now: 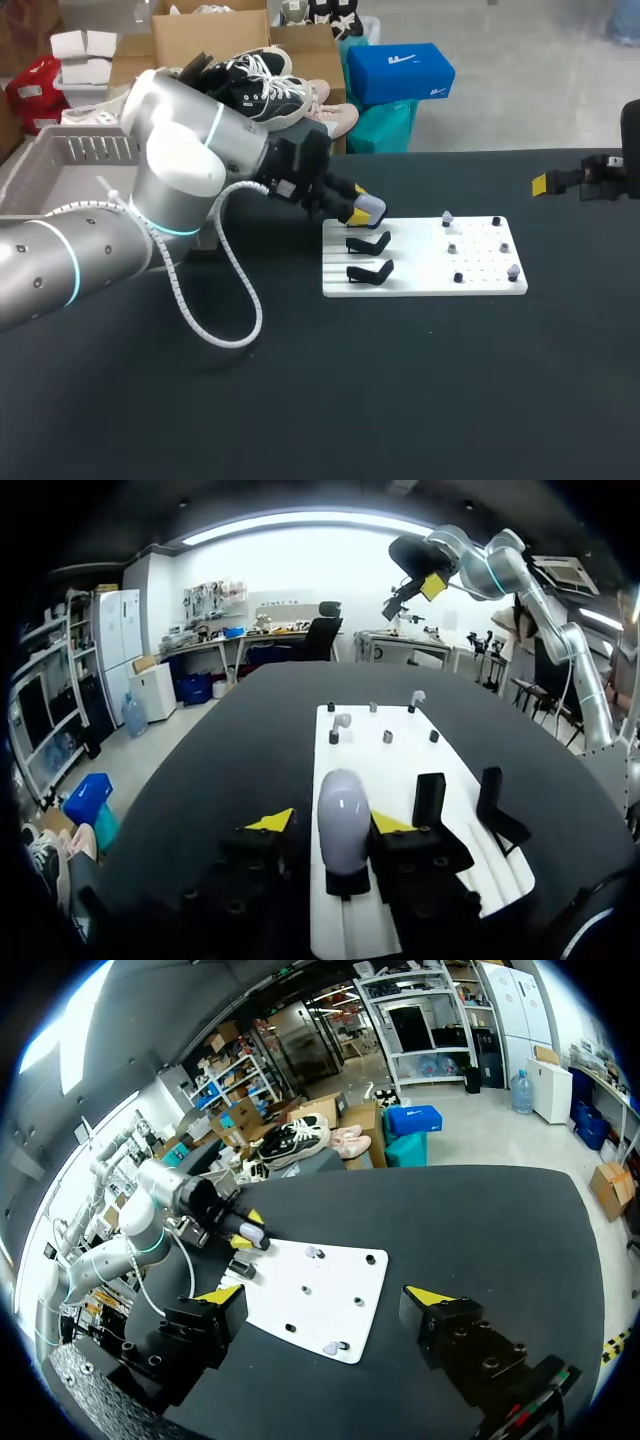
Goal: Pick up each earbud case from the left stands, insert the matching earbuds, close the lid, and place the case in the box.
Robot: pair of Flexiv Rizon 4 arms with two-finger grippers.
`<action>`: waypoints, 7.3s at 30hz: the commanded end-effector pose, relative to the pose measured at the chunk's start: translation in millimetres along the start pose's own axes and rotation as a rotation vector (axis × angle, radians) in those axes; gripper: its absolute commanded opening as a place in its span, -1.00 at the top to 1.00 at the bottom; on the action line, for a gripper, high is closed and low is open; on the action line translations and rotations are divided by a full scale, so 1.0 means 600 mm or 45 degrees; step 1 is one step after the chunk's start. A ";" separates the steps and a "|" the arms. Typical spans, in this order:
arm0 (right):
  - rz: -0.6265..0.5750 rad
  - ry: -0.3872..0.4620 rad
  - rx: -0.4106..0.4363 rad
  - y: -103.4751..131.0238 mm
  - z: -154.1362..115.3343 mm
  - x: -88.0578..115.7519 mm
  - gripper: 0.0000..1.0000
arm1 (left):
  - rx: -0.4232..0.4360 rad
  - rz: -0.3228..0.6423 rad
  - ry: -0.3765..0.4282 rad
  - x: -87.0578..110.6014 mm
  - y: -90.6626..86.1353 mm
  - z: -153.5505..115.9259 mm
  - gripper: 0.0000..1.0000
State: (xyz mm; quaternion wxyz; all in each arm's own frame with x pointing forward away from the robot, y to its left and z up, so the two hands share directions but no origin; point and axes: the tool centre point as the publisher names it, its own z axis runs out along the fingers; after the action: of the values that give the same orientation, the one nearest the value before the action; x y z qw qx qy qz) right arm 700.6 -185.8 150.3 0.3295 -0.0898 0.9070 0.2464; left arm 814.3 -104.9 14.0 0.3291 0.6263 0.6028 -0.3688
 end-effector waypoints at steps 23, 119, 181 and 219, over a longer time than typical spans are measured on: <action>-0.001 -0.001 -0.004 -0.002 0.001 0.000 -1.00 | -0.196 -0.088 -0.219 -0.069 -0.053 -0.073 1.00; -0.270 0.042 -0.178 0.140 0.028 0.035 -1.00 | 0.115 0.174 -0.575 -0.204 -0.156 -0.026 1.00; -0.374 0.208 -0.213 0.211 0.165 -0.009 -1.00 | 0.092 0.108 -0.593 -0.196 -0.153 -0.013 1.00; -0.361 0.194 -0.176 0.210 0.171 -0.040 -1.00 | 0.092 0.108 -0.593 -0.196 -0.153 -0.013 1.00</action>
State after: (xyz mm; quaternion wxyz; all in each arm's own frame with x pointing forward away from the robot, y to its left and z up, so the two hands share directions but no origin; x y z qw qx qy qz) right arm 733.6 -26.8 143.6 0.2859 -0.2593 0.8864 0.2557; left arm 722.8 -153.2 121.9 0.4520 0.5600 0.4706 -0.5105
